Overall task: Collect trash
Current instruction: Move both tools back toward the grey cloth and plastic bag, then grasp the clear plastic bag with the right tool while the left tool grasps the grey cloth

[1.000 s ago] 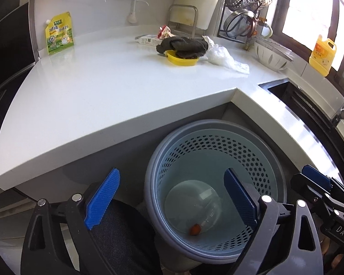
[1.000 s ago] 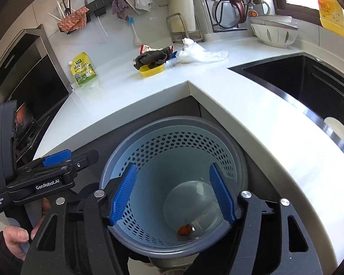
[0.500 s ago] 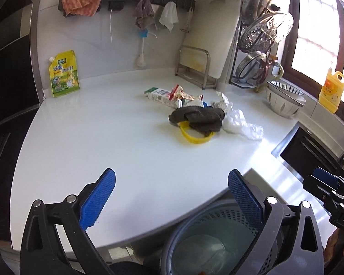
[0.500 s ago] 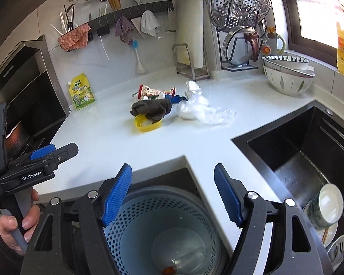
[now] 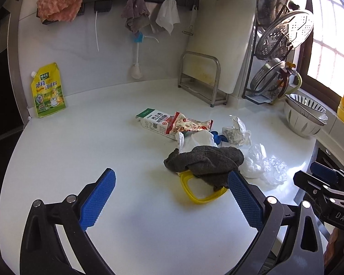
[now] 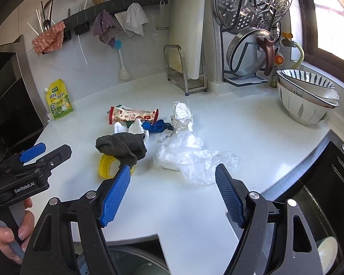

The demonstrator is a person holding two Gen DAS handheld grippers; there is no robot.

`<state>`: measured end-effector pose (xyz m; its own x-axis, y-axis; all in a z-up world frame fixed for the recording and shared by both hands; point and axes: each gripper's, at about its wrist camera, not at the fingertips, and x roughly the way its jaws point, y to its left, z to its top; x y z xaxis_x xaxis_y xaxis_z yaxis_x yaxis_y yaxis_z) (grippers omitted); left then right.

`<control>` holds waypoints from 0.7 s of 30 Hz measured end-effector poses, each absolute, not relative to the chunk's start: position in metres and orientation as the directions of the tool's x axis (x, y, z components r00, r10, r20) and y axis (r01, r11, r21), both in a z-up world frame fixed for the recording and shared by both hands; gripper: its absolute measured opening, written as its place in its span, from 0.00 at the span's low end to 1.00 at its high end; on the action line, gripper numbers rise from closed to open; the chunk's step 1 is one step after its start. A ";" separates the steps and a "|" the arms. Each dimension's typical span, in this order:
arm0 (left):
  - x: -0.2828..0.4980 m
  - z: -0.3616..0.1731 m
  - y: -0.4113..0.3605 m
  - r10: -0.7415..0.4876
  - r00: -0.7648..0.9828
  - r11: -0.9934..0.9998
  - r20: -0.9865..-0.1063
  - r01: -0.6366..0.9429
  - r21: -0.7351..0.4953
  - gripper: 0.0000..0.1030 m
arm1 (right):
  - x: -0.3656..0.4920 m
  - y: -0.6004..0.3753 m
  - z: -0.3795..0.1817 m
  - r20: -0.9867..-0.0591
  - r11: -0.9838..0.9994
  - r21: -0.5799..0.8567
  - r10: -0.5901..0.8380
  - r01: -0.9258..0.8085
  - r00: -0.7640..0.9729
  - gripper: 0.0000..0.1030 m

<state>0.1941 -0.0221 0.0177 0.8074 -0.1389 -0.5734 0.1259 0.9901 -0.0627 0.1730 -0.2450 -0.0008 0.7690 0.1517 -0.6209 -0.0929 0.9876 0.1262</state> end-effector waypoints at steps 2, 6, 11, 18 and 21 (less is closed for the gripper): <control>0.202 0.013 -0.024 -0.132 0.803 0.991 -0.581 0.121 -0.058 0.94 | 0.189 -0.243 -0.007 -0.635 0.989 0.118 0.147 -0.093 0.758 0.71; 0.215 0.006 -0.025 -0.124 0.798 0.992 -0.590 0.112 -0.057 0.94 | 0.216 -0.240 -0.019 -0.658 0.987 0.128 0.154 -0.092 0.737 0.71; 0.231 -0.001 -0.023 -0.116 0.782 0.993 -0.613 0.098 -0.062 0.94 | 0.239 -0.240 -0.032 -0.689 0.989 0.126 0.144 -0.079 0.711 0.71; 0.237 -0.003 -0.024 -0.120 0.777 0.993 -0.619 0.099 -0.069 0.94 | 0.260 -0.241 -0.046 -0.731 0.991 0.120 0.129 -0.060 0.670 0.71; 0.236 -0.006 -0.026 -0.126 0.771 0.992 -0.624 0.106 -0.070 0.94 | 0.263 -0.238 -0.049 -0.736 0.990 0.120 0.139 -0.075 0.663 0.62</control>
<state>0.2355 -0.0263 -0.0056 0.7714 -0.1263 -0.6237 0.1061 0.9919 -0.0695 0.2635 -0.2377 -0.0492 0.6628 0.1394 -0.7357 -0.0749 0.9899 0.1201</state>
